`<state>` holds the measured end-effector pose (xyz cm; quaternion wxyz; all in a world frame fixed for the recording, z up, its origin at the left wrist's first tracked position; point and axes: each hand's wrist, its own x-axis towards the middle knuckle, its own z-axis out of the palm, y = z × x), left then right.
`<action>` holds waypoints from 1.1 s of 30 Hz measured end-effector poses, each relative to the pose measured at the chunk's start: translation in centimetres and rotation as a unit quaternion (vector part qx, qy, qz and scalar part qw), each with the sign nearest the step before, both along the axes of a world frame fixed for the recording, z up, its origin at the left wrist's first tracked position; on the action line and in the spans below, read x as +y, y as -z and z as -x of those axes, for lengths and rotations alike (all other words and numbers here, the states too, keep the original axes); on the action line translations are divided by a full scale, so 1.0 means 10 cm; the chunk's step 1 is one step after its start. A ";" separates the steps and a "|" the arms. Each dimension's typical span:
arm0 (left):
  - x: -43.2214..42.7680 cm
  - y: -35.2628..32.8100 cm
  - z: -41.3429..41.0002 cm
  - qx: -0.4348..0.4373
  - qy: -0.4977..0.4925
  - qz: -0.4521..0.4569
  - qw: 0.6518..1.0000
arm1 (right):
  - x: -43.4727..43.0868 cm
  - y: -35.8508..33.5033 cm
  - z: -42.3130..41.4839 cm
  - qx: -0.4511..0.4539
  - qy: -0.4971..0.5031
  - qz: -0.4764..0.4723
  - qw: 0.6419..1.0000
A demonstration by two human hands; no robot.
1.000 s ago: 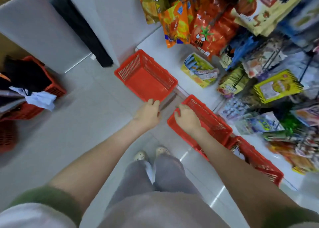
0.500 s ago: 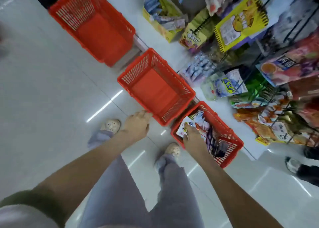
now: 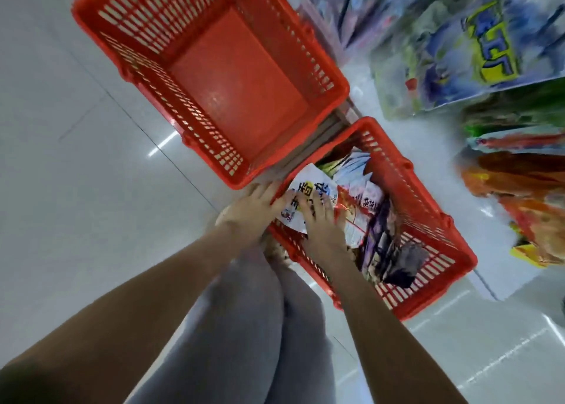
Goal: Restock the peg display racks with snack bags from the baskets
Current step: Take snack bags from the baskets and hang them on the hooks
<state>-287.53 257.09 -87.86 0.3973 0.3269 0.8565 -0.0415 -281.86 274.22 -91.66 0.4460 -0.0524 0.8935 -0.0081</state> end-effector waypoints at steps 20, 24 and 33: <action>0.02 0.48 -0.23 -0.003 -0.039 -0.026 0.999 | 0.22 0.51 -0.28 0.167 0.001 -0.003 0.986; 0.01 0.05 -0.28 -0.021 -0.105 -0.093 0.990 | 0.46 -0.11 -0.28 0.271 0.013 0.040 0.962; -0.40 -2.33 0.31 0.167 -0.104 -0.370 0.908 | 0.08 -2.83 0.20 0.341 -0.062 0.220 0.912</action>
